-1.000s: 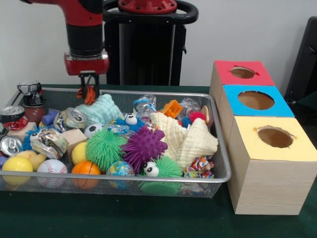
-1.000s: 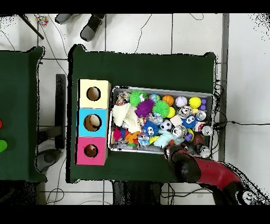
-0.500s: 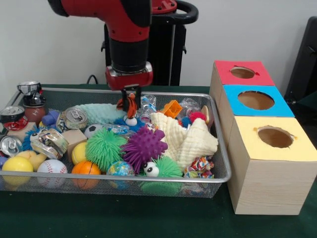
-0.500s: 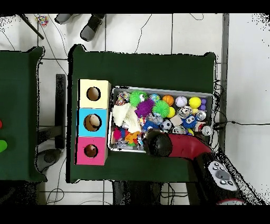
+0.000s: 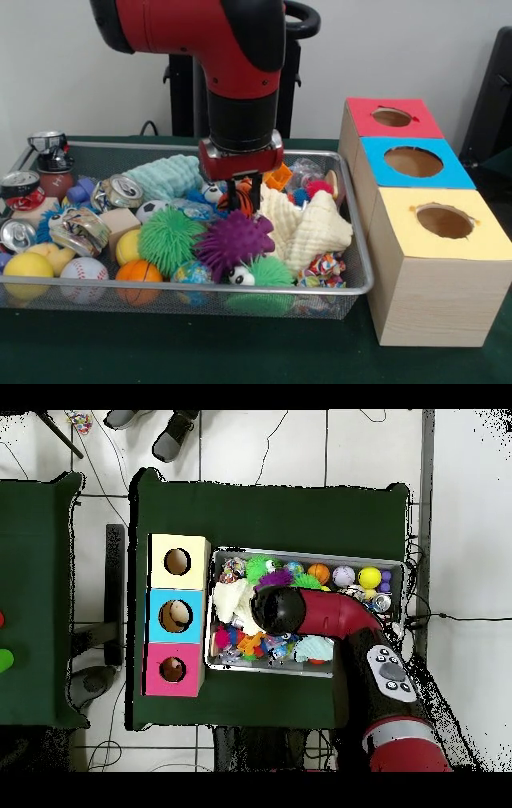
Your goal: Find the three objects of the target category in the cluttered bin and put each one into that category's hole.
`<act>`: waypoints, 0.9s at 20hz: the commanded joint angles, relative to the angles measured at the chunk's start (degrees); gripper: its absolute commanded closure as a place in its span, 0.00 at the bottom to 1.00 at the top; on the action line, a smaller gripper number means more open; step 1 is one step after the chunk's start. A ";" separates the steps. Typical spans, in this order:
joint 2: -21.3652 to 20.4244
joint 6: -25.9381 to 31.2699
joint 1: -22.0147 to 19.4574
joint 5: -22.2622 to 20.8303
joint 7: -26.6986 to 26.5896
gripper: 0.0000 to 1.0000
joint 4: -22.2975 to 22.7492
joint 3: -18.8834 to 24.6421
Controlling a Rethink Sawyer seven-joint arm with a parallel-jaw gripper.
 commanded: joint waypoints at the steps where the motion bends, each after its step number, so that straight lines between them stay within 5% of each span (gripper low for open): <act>1: 0.67 9.99 0.73 5.16 10.25 1.00 -11.20 0.52; 8: -4.35 9.69 1.13 6.01 10.50 1.00 -5.28 0.04; 18: -13.51 -10.46 -5.53 0.28 10.75 1.00 17.82 -2.41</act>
